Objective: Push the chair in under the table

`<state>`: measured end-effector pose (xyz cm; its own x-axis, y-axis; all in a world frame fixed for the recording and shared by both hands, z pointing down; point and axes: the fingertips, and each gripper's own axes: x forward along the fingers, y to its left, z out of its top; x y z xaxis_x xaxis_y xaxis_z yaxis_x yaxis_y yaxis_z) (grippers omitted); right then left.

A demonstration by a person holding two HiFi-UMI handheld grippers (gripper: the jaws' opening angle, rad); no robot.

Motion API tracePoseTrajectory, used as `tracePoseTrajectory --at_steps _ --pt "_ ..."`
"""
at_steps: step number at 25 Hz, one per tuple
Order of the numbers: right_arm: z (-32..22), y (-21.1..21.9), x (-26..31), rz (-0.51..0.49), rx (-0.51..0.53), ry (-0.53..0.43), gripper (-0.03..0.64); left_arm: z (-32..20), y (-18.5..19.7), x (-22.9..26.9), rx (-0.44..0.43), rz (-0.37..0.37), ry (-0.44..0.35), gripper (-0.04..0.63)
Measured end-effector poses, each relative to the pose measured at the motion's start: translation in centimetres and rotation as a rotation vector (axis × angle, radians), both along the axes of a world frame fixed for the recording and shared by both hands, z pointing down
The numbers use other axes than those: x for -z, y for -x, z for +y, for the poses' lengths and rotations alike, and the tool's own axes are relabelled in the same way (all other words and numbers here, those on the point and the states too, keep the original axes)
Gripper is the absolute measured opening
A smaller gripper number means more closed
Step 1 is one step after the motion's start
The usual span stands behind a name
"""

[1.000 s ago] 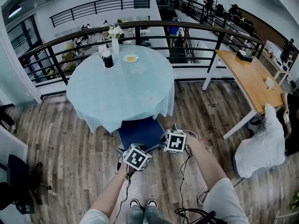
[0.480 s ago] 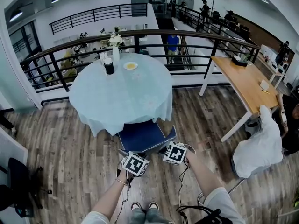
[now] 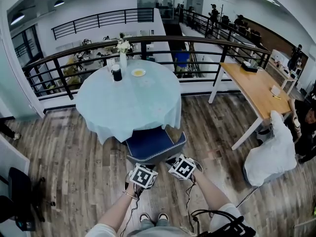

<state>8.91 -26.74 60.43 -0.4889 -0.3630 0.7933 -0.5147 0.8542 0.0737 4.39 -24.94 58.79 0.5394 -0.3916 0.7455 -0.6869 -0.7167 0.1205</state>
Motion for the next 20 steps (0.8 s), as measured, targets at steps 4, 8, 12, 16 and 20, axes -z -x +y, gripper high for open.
tracePoseTrajectory --at_steps 4,8,12,16,20 --pt "0.4 0.5 0.8 -0.023 -0.084 -0.023 0.017 0.8 0.1 0.8 0.020 0.043 -0.001 0.005" --pt "1.0 0.9 1.2 -0.039 -0.143 -0.046 0.017 1.2 0.4 1.9 0.053 0.076 -0.017 0.005" --pt "2.1 1.4 1.4 -0.041 -0.190 -0.072 0.017 2.0 0.9 2.1 0.081 0.101 -0.032 0.005" --pt "3.2 2.2 2.1 -0.086 -0.274 -0.074 0.017 2.9 1.5 2.2 0.122 0.125 -0.049 0.005" --pt "3.9 2.6 2.8 -0.160 -0.396 -0.081 0.017 3.6 2.5 1.9 0.184 0.135 -0.067 0.005"
